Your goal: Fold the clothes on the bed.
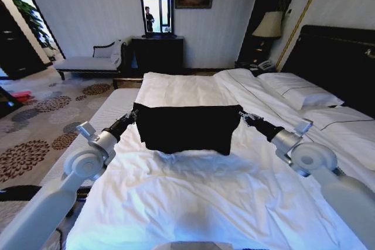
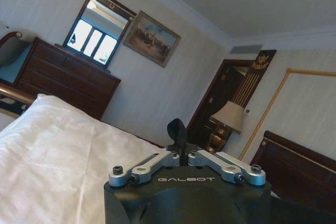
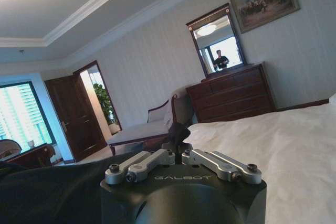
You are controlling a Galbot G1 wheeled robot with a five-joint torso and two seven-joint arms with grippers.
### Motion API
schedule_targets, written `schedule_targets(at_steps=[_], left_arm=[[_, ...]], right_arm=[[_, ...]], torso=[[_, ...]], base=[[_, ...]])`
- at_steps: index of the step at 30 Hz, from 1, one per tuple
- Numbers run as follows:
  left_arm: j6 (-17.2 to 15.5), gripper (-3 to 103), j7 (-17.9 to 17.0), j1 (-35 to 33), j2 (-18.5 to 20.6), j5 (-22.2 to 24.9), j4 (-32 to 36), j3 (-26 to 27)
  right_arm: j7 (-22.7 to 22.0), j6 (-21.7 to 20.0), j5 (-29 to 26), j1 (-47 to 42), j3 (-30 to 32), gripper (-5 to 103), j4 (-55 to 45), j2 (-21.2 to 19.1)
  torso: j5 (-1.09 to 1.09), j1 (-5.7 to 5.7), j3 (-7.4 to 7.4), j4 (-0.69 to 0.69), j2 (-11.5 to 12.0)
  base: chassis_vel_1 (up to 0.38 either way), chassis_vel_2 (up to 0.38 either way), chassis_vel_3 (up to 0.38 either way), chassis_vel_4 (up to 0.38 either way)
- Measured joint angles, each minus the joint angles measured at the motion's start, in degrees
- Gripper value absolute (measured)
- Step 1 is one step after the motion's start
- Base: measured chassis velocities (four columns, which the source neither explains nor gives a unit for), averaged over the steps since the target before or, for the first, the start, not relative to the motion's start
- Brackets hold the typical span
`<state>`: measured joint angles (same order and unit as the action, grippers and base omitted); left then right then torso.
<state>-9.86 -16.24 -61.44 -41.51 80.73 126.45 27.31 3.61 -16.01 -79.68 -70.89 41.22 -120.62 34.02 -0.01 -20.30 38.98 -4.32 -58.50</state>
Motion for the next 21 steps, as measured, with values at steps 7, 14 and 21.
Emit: schedule_targets(at_steps=[7, 14, 21], left_arm=[[0.0, 2, -0.49, -2.48, -0.07, 0.3, 2.84, 2.23], [-0.2, 2, -0.64, -16.8, -2.03, -1.4, 10.14, 9.43], [-0.12, 2, -0.56, -28.36, -7.63, -3.05, 16.43, 15.88]], right_arm=[[-1.72, -1.37, -0.94, -5.48, 5.73, 1, -2.9, -0.33], [-7.03, -6.21, -2.22, -20.6, 17.72, 1, -12.52, 3.22], [-14.31, -9.78, -4.18, -30.35, 25.73, 1, -21.87, 8.67]], torso=[[0.01, 0.0, 0.0, 0.0, 0.0], [0.0, 0.0, -0.01, 0.01, 0.0], [-0.01, 0.02, -0.02, -0.02, -0.01]], base=[[0.0, 0.0, 0.0, 0.0], [0.0, 0.0, 0.0, 0.0], [0.0, 0.0, 0.0, 0.0]])
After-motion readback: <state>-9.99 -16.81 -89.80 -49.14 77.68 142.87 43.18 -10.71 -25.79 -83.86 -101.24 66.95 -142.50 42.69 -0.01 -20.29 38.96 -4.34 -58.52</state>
